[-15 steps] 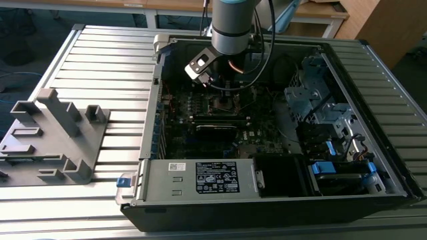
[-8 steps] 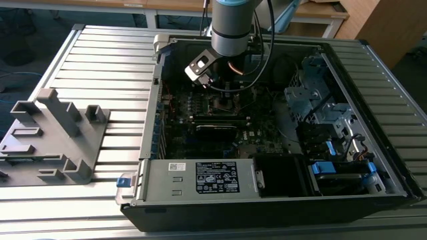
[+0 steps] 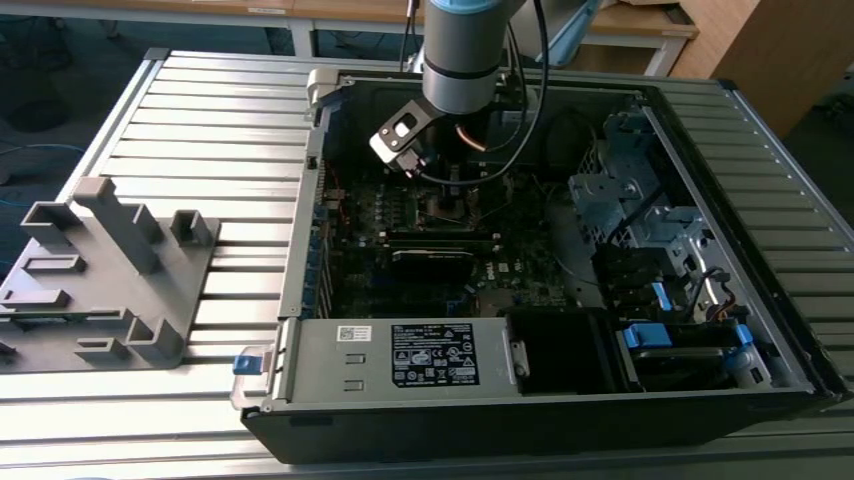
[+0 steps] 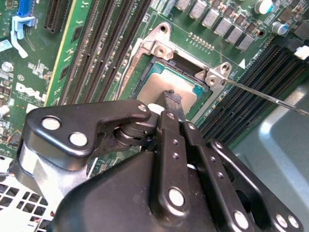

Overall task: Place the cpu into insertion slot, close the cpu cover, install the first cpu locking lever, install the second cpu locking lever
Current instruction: 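Place the cpu into insertion slot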

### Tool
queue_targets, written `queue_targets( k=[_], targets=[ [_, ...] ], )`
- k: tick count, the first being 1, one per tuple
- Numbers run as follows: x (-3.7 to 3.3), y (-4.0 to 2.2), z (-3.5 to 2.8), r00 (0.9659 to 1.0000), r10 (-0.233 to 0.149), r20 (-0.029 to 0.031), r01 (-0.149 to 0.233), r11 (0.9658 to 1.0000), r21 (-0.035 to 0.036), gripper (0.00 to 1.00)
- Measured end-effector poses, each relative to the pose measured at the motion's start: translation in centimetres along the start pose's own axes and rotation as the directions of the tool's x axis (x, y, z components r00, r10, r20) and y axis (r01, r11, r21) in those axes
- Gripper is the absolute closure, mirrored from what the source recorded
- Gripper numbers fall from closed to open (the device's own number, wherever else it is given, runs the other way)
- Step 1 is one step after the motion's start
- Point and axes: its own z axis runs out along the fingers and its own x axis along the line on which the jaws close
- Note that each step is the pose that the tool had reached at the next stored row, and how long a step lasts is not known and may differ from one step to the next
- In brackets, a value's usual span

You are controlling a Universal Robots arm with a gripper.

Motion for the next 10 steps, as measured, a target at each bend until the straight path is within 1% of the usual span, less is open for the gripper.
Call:
queue_targets(
  k=[10],
  targets=[
    [-0.02,-0.02,0.19,1.0,0.0,0.0008,0.0,1.0,0.0004,0.89]
  ],
)
